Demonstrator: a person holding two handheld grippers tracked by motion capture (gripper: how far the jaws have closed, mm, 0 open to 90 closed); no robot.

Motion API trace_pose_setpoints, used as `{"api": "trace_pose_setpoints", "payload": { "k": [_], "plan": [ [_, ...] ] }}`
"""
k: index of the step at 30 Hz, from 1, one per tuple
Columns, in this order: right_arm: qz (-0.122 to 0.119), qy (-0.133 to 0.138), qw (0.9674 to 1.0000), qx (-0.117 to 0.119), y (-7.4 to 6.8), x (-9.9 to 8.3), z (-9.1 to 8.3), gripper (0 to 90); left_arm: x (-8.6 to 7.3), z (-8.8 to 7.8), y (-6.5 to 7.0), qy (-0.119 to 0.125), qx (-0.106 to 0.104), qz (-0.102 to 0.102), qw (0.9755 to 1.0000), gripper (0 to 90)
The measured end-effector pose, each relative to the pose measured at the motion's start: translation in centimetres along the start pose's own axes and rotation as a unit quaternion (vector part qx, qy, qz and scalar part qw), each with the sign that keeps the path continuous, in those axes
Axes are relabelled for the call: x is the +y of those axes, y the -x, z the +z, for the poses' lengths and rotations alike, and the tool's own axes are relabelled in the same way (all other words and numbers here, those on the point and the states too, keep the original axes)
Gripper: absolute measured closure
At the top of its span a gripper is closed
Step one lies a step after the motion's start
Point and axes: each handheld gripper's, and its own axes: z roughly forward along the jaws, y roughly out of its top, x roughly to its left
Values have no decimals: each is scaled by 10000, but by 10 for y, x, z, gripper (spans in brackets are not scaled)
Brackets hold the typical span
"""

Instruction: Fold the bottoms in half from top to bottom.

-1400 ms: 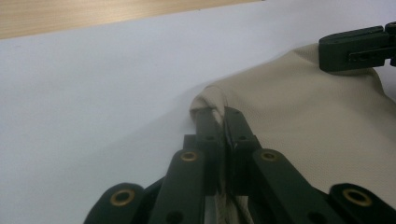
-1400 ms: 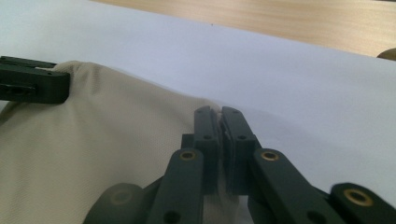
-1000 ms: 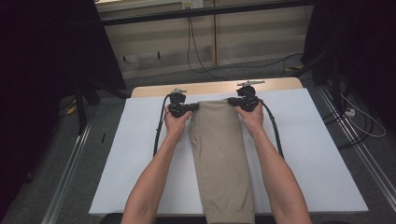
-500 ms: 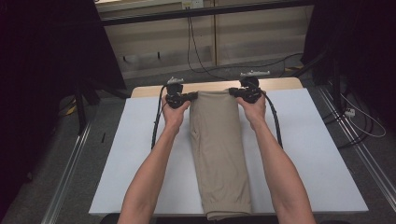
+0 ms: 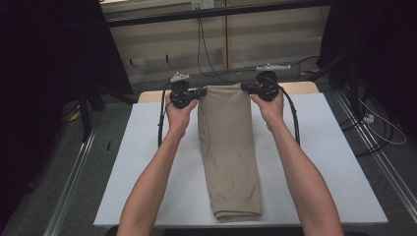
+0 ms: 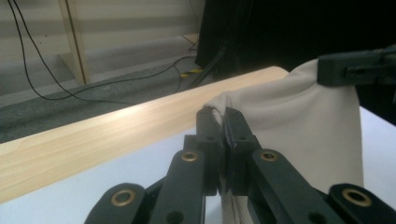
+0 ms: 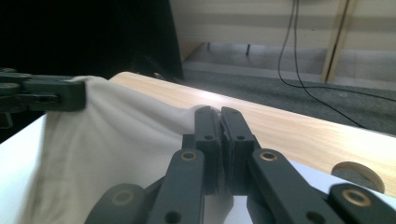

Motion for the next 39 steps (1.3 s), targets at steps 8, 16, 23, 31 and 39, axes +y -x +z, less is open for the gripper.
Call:
{"api": "trace_pose_setpoints", "payload": {
  "k": [8, 16, 23, 31, 39],
  "plan": [
    [-81, 84, 9996, 243, -13, -16, -33, 870, -11, -26, 20, 186, -309, 167, 9992, 869],
    [-207, 233, 9987, 405, -30, -36, -74, 870, -31, -59, 45, 388, -541, 359, 9971, 869],
    [-210, 340, 9975, 578, -46, -66, -101, 871, -52, -80, 69, 272, -827, 544, 9947, 868],
    [-331, 81, 9961, 814, -62, -97, -131, 871, -81, -109, 92, 75, -1089, 754, 9912, 868],
    [-400, -189, 9929, 1104, -82, -133, -163, 869, -117, -137, 109, -351, -1432, 881, 9851, 866]
  ]
}}
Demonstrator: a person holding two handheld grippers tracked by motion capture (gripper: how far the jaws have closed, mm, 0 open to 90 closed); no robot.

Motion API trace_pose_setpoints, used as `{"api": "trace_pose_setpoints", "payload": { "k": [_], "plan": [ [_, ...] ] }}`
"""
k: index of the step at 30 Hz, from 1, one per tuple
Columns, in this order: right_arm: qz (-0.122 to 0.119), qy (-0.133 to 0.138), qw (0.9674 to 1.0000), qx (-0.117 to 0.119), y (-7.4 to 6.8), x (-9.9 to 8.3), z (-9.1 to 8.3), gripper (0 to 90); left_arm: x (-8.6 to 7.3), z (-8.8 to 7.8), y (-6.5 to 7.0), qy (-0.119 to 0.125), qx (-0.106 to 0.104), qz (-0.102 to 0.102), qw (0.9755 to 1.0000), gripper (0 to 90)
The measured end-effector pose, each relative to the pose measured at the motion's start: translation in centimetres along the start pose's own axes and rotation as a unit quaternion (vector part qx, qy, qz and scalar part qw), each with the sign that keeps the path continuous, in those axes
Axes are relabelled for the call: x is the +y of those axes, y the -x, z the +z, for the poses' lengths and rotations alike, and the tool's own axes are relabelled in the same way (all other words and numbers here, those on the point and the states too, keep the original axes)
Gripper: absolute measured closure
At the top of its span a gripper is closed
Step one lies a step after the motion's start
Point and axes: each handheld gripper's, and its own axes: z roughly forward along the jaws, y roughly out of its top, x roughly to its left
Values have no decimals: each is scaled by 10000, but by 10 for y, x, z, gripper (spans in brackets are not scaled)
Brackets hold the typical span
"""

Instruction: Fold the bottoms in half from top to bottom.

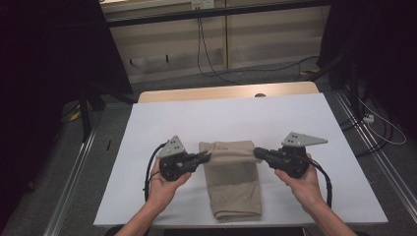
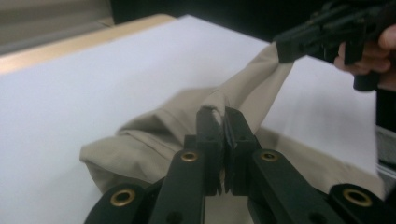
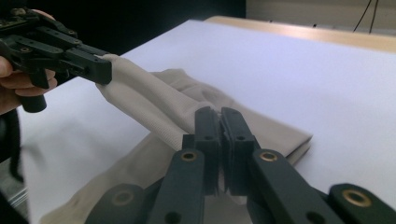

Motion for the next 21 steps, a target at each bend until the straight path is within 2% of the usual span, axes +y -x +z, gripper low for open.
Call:
{"api": "trace_pose_setpoints", "payload": {
  "k": [7, 12, 14, 15, 17, 19, 21],
  "plan": [
    [-61, -302, 9994, 184, -22, -28, -12, 865, -30, -3, 26, -454, -260, 46, 9986, 864],
    [-128, -632, 9976, 268, -39, -52, -16, 858, -49, -8, 36, -570, -407, -77, 9975, 862],
    [-114, -615, 9978, 217, -43, -58, -19, 856, -52, -9, 39, -624, -426, -135, 9970, 861],
    [-74, -605, 9978, 271, -45, -62, -19, 855, -54, -9, 43, -677, -471, -86, 9966, 861],
    [-139, -694, 9973, 203, -50, -71, -19, 852, -56, -8, 49, -744, -501, -2, 9960, 861],
    [-52, -730, 9970, 249, -51, -75, -21, 852, -59, -7, 55, -883, -560, 86, 9945, 859],
    [-32, -746, 9970, 218, -53, -79, -25, 849, -61, -7, 57, -942, -651, 112, 9934, 857]
  ]
}}
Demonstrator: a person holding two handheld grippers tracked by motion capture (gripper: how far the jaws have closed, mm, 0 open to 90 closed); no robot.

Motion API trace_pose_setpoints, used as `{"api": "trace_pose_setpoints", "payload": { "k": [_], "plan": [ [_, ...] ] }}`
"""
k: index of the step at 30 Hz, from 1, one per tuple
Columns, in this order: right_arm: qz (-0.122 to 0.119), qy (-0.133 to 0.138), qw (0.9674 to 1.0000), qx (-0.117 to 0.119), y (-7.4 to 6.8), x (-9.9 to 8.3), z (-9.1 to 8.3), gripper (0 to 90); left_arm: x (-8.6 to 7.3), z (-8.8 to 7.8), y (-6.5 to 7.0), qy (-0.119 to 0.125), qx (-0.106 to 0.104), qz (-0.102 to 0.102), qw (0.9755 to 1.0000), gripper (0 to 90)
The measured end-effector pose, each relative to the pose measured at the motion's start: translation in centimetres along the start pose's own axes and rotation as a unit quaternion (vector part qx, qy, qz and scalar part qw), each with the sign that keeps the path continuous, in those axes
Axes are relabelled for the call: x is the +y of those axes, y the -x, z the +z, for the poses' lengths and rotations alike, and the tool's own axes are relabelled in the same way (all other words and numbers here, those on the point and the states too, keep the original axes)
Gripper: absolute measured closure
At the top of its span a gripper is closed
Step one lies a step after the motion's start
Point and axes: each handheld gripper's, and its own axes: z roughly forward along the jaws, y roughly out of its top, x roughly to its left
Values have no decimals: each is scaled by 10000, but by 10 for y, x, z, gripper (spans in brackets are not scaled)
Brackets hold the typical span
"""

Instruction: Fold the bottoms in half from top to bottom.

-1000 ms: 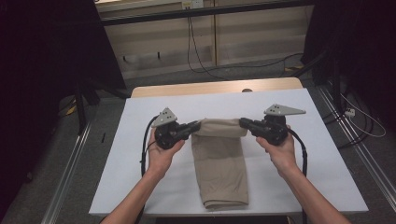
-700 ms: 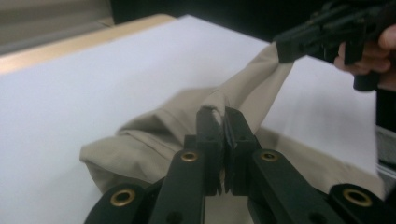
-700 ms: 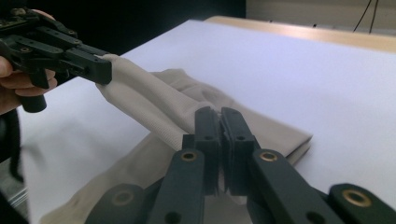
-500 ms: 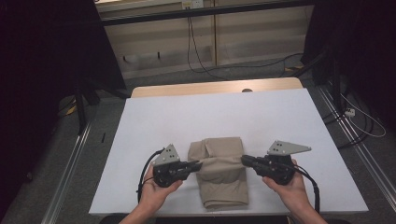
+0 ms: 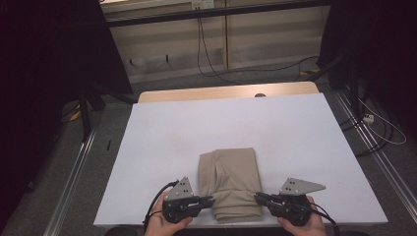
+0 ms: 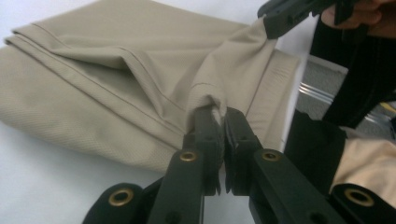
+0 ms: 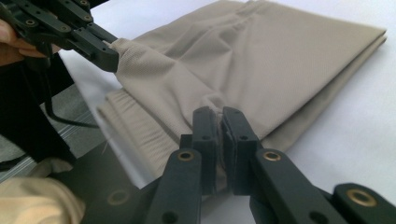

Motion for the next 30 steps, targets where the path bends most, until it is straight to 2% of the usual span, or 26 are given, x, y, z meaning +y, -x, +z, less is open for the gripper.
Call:
{"api": "trace_pose_setpoints", "payload": {
  "k": [1, 2, 4, 5, 7, 9, 10, 13, 15, 19, 23, 25, 27, 30],
  "plan": [
    [-38, -59, 10000, 35, -1, -3, -1, 848, -2, 0, 0, -58, -58, -7, 10000, 852],
    [-113, -131, 9998, -49, -4, -6, -3, 845, -3, 0, 0, -94, -90, -14, 9999, 843],
    [-88, -251, 9996, -52, -6, -14, -4, 839, -9, 5, 1, -263, 11, 48, 9996, 802],
    [-105, -269, 9995, -83, -7, -16, -4, 837, -12, 8, 1, -400, -24, 27, 9992, 777],
    [-204, -286, 9993, -120, -7, -18, -5, 829, -13, 10, 1, -464, -17, 47, 9989, 731],
    [-197, -304, 9992, -145, -6, -19, -3, 798, -11, 9, 1, -444, 1, -7, 9990, 688],
    [-165, -312, 9993, -147, -6, -19, -3, 773, -10, 7, 0, -359, 24, -65, 9993, 660],
    [-18, -242, 9996, -151, -3, -16, -3, 625, -8, 5, -2, -253, 150, -155, 9994, 517],
    [70, -107, 9999, -105, -1, -12, -3, 539, -5, 5, -4, -140, 218, -252, 9993, 418],
    [54, 109, 9996, -238, 6, 1, -3, 415, 2, 3, -13, 85, 496, -345, 9981, 262],
    [82, 226, 9988, -422, 20, 13, -1, 304, 7, -2, -29, 243, 782, -378, 9959, 178],
    [47, 277, 9984, -492, 29, 18, -1, 281, 9, -4, -38, 338, 891, -424, 9945, 143],
    [73, 319, 9977, -601, 39, 22, -1, 227, 10, -8, -48, 374, 1049, -436, 9928, 121],
    [135, 391, 9959, -805, 54, 27, -4, 195, 13, -14, -61, 484, 1245, -582, 9893, 89]
  ]
}}
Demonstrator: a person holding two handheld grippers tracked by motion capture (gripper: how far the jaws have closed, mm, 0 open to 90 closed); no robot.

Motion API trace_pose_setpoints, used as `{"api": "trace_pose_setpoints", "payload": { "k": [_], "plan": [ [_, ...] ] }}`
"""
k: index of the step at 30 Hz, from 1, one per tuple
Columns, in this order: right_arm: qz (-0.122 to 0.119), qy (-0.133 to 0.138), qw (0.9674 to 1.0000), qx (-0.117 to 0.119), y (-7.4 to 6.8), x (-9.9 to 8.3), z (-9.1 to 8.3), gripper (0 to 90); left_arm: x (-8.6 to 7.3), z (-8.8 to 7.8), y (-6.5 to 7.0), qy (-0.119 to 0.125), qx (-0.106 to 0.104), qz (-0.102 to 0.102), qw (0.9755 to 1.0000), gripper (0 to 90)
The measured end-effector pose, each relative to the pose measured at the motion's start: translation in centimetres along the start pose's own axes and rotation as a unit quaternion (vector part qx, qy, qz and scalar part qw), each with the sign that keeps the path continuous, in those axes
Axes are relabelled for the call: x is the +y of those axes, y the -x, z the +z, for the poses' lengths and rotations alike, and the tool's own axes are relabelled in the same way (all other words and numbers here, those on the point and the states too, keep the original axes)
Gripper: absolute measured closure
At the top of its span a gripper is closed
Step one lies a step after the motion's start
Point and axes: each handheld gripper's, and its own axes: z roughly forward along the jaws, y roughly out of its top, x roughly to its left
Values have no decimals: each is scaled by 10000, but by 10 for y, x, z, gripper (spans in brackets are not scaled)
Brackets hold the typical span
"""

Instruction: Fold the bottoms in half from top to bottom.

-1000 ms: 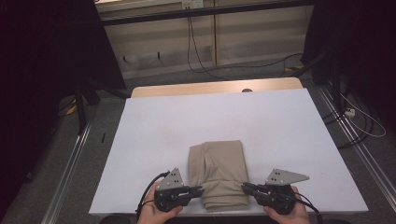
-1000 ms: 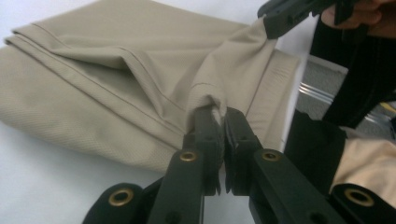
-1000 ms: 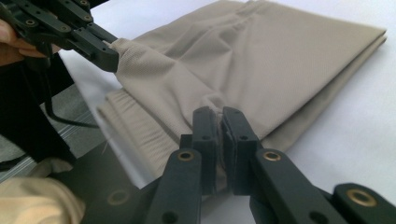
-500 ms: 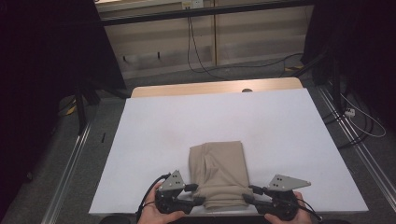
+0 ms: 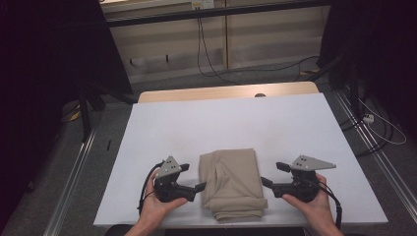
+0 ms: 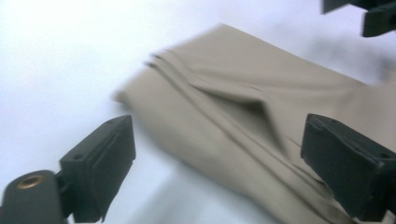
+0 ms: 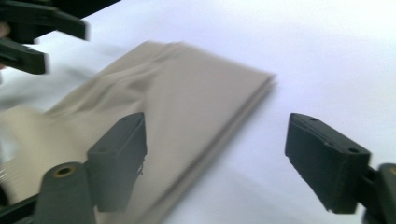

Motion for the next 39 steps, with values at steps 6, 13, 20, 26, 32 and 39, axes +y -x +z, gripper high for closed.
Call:
{"api": "trace_pose_setpoints", "payload": {
  "k": [6, 13, 20, 26, 32, 39],
  "plan": [
    [14, 83, 9988, -478, 27, 8, -4, 137, 5, -4, -24, 175, 169, 40, 9997, 61],
    [84, 166, 9960, -870, 51, 4, -13, 103, -1, -20, -58, 409, 638, -471, 9960, 74],
    [321, 296, 9922, -1170, 61, -10, -30, 85, -16, -37, -63, 376, 1096, -272, 9929, 75],
    [472, 589, 9871, -1414, 60, -15, -41, 84, -28, -55, -64, 623, 1176, -404, 9903, 66],
    [472, 503, 9888, -1320, 59, -15, -32, 78, -28, -47, -62, 506, 1107, -348, 9919, 66],
    [463, 486, 9889, -1324, 61, -15, -30, 83, -28, -48, -60, 629, 1170, -432, 9902, 66]
  ]
}}
